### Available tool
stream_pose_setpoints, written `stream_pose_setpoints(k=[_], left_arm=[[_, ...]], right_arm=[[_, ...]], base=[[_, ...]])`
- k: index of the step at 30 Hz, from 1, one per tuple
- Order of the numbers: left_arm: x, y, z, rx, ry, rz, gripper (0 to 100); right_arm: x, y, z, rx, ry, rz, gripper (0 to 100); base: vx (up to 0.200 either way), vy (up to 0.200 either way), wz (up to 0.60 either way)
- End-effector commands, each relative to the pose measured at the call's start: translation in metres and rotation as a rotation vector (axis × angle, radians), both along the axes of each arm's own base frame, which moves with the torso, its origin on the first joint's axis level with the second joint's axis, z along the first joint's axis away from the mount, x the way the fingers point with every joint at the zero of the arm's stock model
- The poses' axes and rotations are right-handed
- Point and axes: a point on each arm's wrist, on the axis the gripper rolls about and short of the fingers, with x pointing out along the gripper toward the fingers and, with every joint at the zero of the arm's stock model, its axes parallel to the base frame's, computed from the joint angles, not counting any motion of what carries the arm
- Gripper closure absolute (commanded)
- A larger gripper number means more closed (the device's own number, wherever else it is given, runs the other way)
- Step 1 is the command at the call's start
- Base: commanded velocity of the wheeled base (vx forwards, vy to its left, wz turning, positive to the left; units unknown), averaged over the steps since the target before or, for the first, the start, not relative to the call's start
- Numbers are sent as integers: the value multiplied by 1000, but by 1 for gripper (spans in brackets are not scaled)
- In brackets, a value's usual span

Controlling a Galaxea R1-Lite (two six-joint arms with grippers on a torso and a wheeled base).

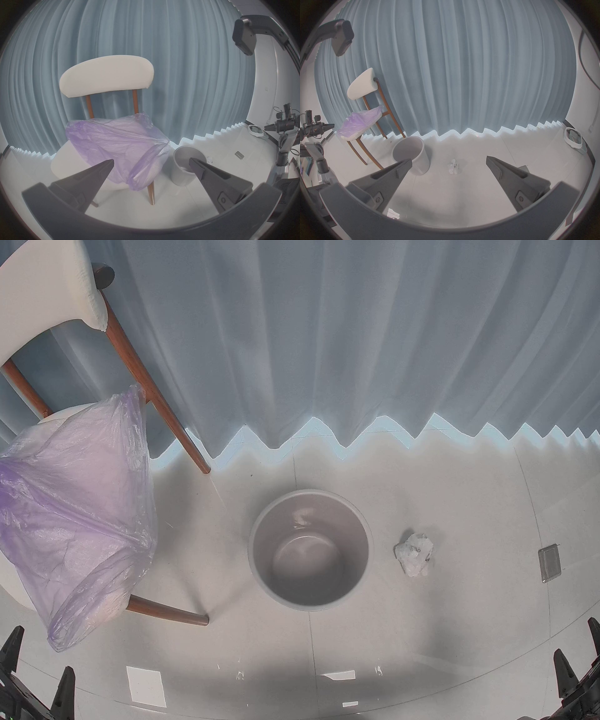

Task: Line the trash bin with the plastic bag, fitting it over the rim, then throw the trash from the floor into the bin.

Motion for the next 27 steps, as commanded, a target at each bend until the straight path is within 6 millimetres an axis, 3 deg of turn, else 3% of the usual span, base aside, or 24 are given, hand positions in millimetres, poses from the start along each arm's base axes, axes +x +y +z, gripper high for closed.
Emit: stream_pose_setpoints(k=[1, 2, 5, 9, 11, 17, 21, 27], left_arm=[[-1, 0, 65, -34, 43, -136, 0], [36, -3, 96, -26, 192, -225, 0], [40, -4, 98, -20, 206, -231, 0], [60, -8, 110, 2, 247, -258, 0], [84, -16, 130, 45, 218, -301, 0], [117, -35, 162, 77, 177, -423, 0], [124, -45, 166, 128, 174, -498, 0], [152, -66, 162, 301, 179, -550, 0]], right_arm=[[0, 0, -5, 1, -1, 1, 0], [0, 0, -5, 3, -1, 1, 0], [0, 0, -5, 3, -1, 1, 0], [0, 0, -5, 3, -1, 1, 0], [0, 0, -5, 3, -1, 1, 0], [0, 0, -5, 3, -1, 1, 0], [0, 0, -5, 3, -1, 1, 0], [0, 0, -5, 3, -1, 1, 0]], base=[[0, 0, 0], [0, 0, 0], [0, 0, 0], [0, 0, 0], [0, 0, 0], [0, 0, 0], [0, 0, 0], [0, 0, 0]])
